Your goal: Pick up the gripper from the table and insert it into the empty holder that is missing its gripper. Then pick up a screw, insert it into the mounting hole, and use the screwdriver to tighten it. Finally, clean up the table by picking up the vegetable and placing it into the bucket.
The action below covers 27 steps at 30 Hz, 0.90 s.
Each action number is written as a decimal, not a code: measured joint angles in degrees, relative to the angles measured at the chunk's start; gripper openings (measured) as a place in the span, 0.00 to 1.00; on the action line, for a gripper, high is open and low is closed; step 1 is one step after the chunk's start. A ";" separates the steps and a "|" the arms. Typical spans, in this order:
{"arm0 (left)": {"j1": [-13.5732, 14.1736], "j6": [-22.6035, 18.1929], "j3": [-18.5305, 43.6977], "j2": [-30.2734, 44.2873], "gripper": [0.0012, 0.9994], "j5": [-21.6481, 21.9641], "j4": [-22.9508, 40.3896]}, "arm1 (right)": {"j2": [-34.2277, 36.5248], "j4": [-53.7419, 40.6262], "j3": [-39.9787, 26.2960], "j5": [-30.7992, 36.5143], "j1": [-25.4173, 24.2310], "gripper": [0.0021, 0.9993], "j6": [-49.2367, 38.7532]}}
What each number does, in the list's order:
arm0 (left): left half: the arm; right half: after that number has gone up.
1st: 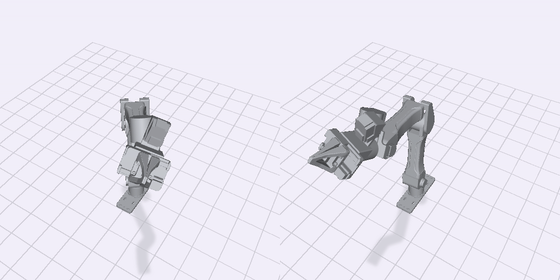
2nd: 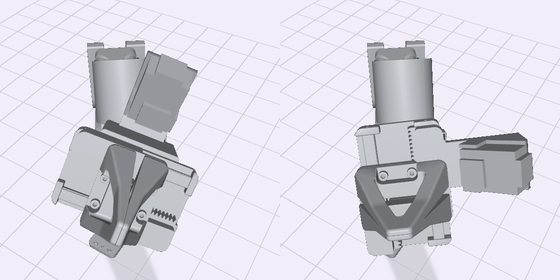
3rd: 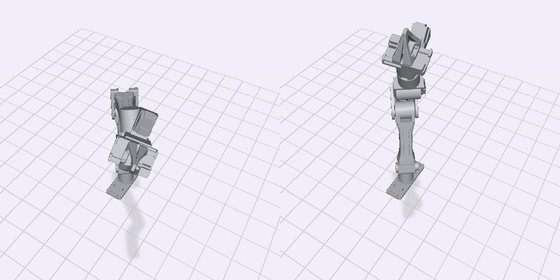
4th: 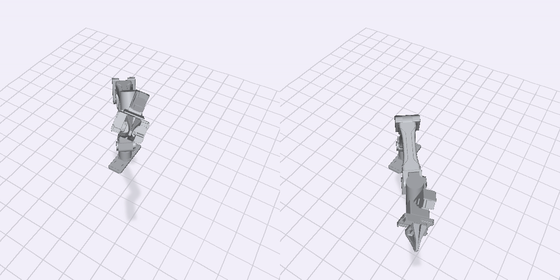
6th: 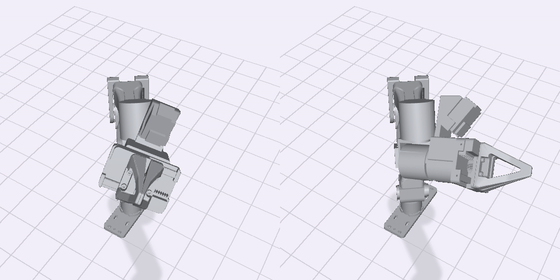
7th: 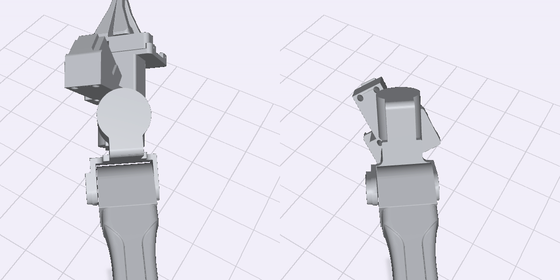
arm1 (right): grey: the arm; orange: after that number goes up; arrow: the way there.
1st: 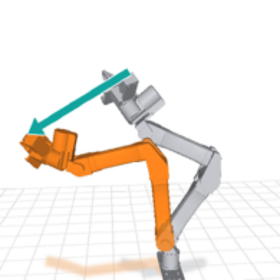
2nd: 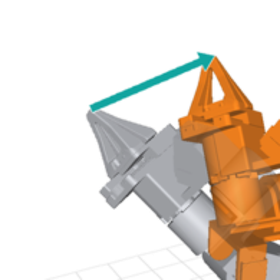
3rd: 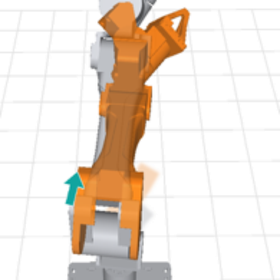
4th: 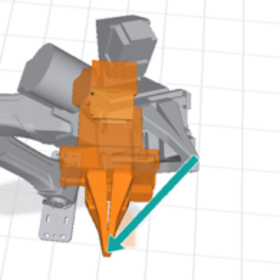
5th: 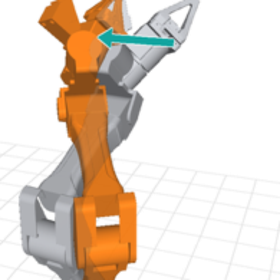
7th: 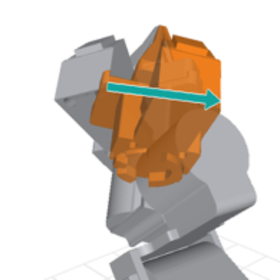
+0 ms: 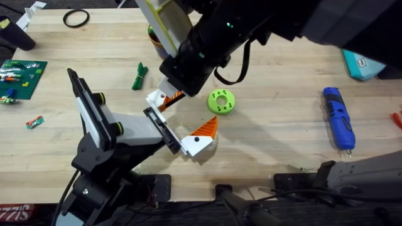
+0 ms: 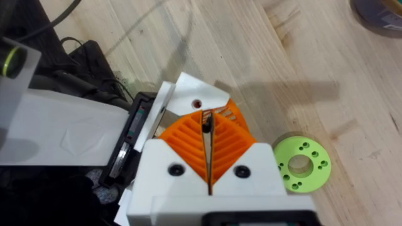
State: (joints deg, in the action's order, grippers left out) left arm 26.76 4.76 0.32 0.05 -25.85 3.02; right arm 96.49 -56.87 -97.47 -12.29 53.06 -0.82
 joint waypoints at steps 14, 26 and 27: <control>0.00 0.04 0.00 0.00 0.99 -0.02 -0.04 | -1.51 0.23 0.00 -0.76 -0.20 0.00 -0.13; 0.00 0.04 0.00 0.00 0.99 0.00 -0.02 | -0.57 1.06 0.00 -2.62 0.72 0.00 -2.12; 0.00 0.02 0.00 0.00 0.99 0.00 -0.02 | -0.35 1.12 0.00 -2.64 0.78 0.00 -2.29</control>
State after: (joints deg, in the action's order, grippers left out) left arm 26.76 4.78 0.32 0.05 -25.85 3.01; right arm 96.13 -55.75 -97.47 -14.94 53.84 -3.11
